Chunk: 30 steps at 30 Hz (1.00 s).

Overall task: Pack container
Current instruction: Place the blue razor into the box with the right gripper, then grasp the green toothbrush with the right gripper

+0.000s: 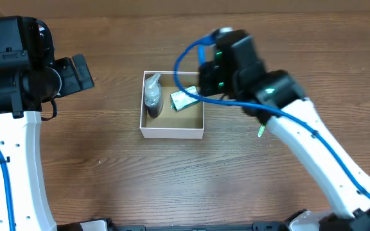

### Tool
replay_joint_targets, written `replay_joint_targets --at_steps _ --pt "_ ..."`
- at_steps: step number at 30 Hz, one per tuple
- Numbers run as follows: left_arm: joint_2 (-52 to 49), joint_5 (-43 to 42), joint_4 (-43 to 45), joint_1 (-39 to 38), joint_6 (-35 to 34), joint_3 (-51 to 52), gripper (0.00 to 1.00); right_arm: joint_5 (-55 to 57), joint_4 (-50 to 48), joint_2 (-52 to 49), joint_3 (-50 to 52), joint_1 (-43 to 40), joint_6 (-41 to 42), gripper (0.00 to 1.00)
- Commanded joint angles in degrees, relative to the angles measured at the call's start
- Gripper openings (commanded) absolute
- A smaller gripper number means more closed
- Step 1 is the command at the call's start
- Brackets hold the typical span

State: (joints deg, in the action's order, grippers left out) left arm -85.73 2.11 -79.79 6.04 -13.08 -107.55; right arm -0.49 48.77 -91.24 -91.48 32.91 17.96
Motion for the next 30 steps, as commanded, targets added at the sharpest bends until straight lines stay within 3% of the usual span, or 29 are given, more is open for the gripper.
replay_joint_targets --at_steps 1,6,10,12,17,21,25,30 --pt "-0.2 -0.7 -0.1 0.2 1.3 0.2 1.00 0.4 -1.6 -6.3 1.2 2.5 10.2 0.04" --pt "-0.2 -0.6 -0.2 0.2 1.4 0.2 1.00 0.3 -3.4 -13.2 1.2 2.8 11.2 0.07" --pt "-0.2 -0.7 -0.1 0.2 1.4 0.2 1.00 0.4 -4.0 -14.7 1.2 2.8 11.2 0.53" --pt "-0.2 -0.7 -0.1 0.2 1.4 0.2 1.00 0.4 -4.2 -14.7 1.2 2.8 11.2 0.65" --pt "-0.2 -0.7 -0.2 0.2 1.4 0.2 1.00 5.9 -0.7 -12.2 -1.0 0.8 9.8 0.70" --pt "-0.2 -0.7 -0.2 0.2 1.6 0.2 1.00 10.1 3.3 -2.9 -1.6 -13.3 10.2 0.77" --pt "-0.2 -0.7 -0.2 0.2 1.5 0.2 1.00 6.3 8.3 -5.0 0.5 -25.6 8.8 0.77" --pt "-0.2 -0.7 -0.2 0.2 1.5 0.2 1.00 3.4 7.2 -12.3 8.3 -29.6 7.1 0.77"
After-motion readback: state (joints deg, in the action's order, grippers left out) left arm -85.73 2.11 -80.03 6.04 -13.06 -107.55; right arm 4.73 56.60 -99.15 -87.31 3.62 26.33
